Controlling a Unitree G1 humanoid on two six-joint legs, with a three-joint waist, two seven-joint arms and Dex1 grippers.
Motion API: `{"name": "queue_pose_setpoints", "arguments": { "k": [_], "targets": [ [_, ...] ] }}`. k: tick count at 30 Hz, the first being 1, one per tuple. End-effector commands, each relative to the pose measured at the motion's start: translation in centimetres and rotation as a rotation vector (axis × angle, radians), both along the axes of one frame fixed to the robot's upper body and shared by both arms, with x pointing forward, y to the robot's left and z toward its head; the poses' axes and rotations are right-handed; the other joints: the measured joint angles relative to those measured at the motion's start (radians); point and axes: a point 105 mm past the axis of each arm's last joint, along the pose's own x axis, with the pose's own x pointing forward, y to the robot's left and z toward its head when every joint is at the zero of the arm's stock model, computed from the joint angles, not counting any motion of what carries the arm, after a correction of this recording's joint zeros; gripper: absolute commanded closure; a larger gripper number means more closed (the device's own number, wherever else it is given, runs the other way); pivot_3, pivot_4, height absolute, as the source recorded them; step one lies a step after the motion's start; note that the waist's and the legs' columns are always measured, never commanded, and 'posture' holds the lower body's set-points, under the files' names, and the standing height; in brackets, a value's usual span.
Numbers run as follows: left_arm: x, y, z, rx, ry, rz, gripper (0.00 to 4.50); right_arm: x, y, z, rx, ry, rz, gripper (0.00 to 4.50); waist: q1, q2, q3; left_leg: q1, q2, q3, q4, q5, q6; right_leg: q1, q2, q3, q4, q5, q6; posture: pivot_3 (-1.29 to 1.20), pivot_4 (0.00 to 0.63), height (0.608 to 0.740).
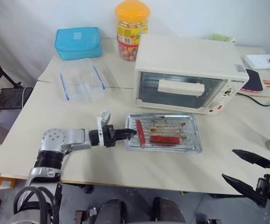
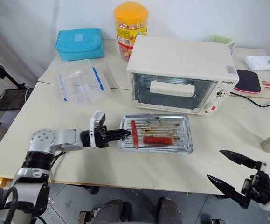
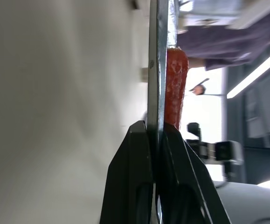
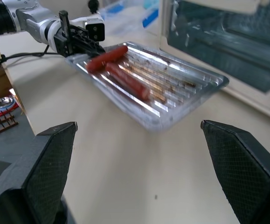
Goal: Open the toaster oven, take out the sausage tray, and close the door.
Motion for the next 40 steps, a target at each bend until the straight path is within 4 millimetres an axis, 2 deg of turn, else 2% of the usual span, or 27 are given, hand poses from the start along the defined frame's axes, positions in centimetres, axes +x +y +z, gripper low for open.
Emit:
{"name": "queue_pose_setpoints", "arguments": {
  "k": [1, 5, 9, 13, 18, 22, 24, 26, 27, 29, 32, 34, 35, 37, 40],
  "targets": [
    [0.1, -1.1, -0.6, 0.040, -0.014, -0.030, 4.50, -0.6, -0.1, 0.8, -0.036, -0.054, -0.013, 0.03, 0.001, 0.000, 0.000, 0.000, 0.000, 0.000, 0.000, 0.000, 0.000, 0.000, 0.000, 0.000, 0.000, 0.000, 0.000, 0.00, 0.150, 0.740],
    [-0.3, -2.4, -1.0, 0.082, -0.036, -0.091, 4.50, -1.0, 0.0, 0.2, -0.037, -0.029, -0.012, 0.03, 0.006, 0.001, 0.000, 0.001, 0.000, 0.001, 0.000, 0.001, 0.000, 0.001, -0.001, 0.002, 0.000, 0.001, 0.002, 0.00, 0.150, 0.740],
    [0.2, -2.7, -1.0, 0.116, -0.062, -0.085, 4.50, -0.8, 0.1, 0.0, -0.035, -0.022, -0.007, 0.03, 0.022, 0.001, -0.001, 0.002, -0.001, 0.001, 0.000, 0.000, -0.004, 0.001, -0.003, 0.002, 0.000, 0.001, 0.002, 0.00, 0.150, 0.740],
    [0.4, -2.2, -0.3, 0.125, -0.090, -0.088, 3.40, -0.3, 0.4, 0.0, -0.033, -0.027, 0.005, 0.00, 0.023, 0.001, -0.001, 0.001, -0.002, 0.000, 0.000, -0.001, -0.005, 0.000, -0.005, 0.002, 0.001, 0.001, 0.002, 0.00, 0.150, 0.740],
    [0.1, -0.6, 0.5, 0.167, -0.151, -0.075, 1.82, 0.4, 0.7, 0.0, -0.030, -0.029, 0.029, 0.00, 0.019, 0.001, 0.000, 0.000, -0.001, 0.000, 0.000, 0.001, -0.001, -0.001, -0.004, 0.001, 0.001, 0.001, 0.003, 0.00, 0.150, 0.740],
    [-0.3, 2.1, 1.7, 0.206, -0.284, -0.041, 0.56, 0.9, 0.9, -0.1, -0.020, -0.027, 0.050, 0.00, 0.010, 0.001, 0.000, 0.000, 0.000, 0.000, 0.000, 0.001, -0.001, -0.001, -0.002, 0.001, 0.001, 0.001, 0.002, 0.00, 0.150, 0.740],
    [-1.8, 3.9, 2.1, 0.266, -0.394, -0.099, 0.01, 1.1, 1.1, -0.1, -0.021, -0.024, 0.065, 0.00, -0.004, 0.000, 0.000, 0.000, 0.001, 0.001, 0.000, 0.001, -0.001, -0.001, -0.002, 0.001, 0.001, 0.001, 0.002, 0.00, 0.150, 0.740],
    [-3.0, 5.8, 2.2, 0.332, -0.616, -0.163, 0.01, 1.4, 1.0, -0.1, -0.022, -0.022, 0.080, 0.00, -0.014, 0.001, 0.000, 0.000, 0.002, 0.001, -0.001, 0.001, -0.003, -0.002, -0.001, 0.001, 0.001, 0.001, 0.001, 0.00, 0.150, 0.740],
    [-3.5, 7.4, 2.2, 0.365, -0.756, -0.194, 0.01, 1.7, 0.9, 0.0, -0.022, -0.023, 0.088, 0.00, -0.019, 0.001, 0.000, 0.001, 0.002, 0.002, -0.002, 0.001, -0.004, -0.002, 0.000, 0.002, 0.000, 0.000, 0.001, 0.00, 0.150, 0.740],
    [-4.3, 9.4, 2.0, 0.408, -0.919, -0.258, 0.01, 2.0, 0.8, 0.2, -0.023, -0.024, 0.101, 0.00, -0.022, 0.002, 0.000, 0.001, 0.002, 0.004, -0.003, -0.002, -0.010, -0.004, 0.000, 0.003, 0.000, 0.000, -0.001, 0.00, 0.150, 0.740],
    [-2.5, 11.9, 2.8, 0.502, -1.225, -0.126, 0.01, 2.2, 1.5, 0.6, -0.032, -0.026, 0.165, 0.00, -0.005, 0.006, 0.001, -0.001, 0.001, 0.005, -0.003, -0.003, -0.010, -0.008, -0.005, 0.003, -0.001, -0.001, -0.002, 0.00, 0.150, 0.740],
    [-2.4, 12.5, 2.9, 0.557, -1.410, -0.134, 0.01, 2.3, 1.9, 0.8, -0.032, -0.027, 0.199, 0.00, 0.001, 0.005, 0.001, -0.004, 0.002, 0.005, -0.002, -0.003, -0.010, -0.011, -0.010, 0.004, -0.001, -0.001, -0.002, 0.00, 0.150, 0.740],
    [-2.5, 12.7, 2.8, 0.577, -1.467, -0.153, 0.01, 2.4, 2.1, 0.9, -0.032, -0.027, 0.212, 0.00, 0.000, 0.005, 0.001, -0.004, 0.002, 0.005, -0.002, -0.003, -0.009, -0.011, -0.010, 0.004, -0.001, -0.001, -0.002, 0.00, 0.150, 0.740],
    [-2.8, 13.0, 2.1, 0.596, -1.472, -0.216, 0.01, 2.4, 2.3, 1.0, -0.029, -0.023, 0.227, 0.00, -0.001, 0.005, 0.001, -0.004, 0.002, 0.006, -0.003, -0.003, -0.007, -0.013, -0.011, 0.004, 0.000, -0.001, -0.002, 0.00, 0.150, 0.740],
    [-3.1, 12.6, 2.7, 0.525, -1.491, -0.221, 0.01, 2.6, 2.4, 0.8, -0.039, -0.014, 0.243, 0.00, -0.003, 0.005, 0.001, -0.004, 0.002, 0.009, -0.003, -0.002, -0.001, -0.015, -0.007, 0.001, 0.008, -0.001, -0.002, 0.00, 0.150, 0.740]
  ]
}}
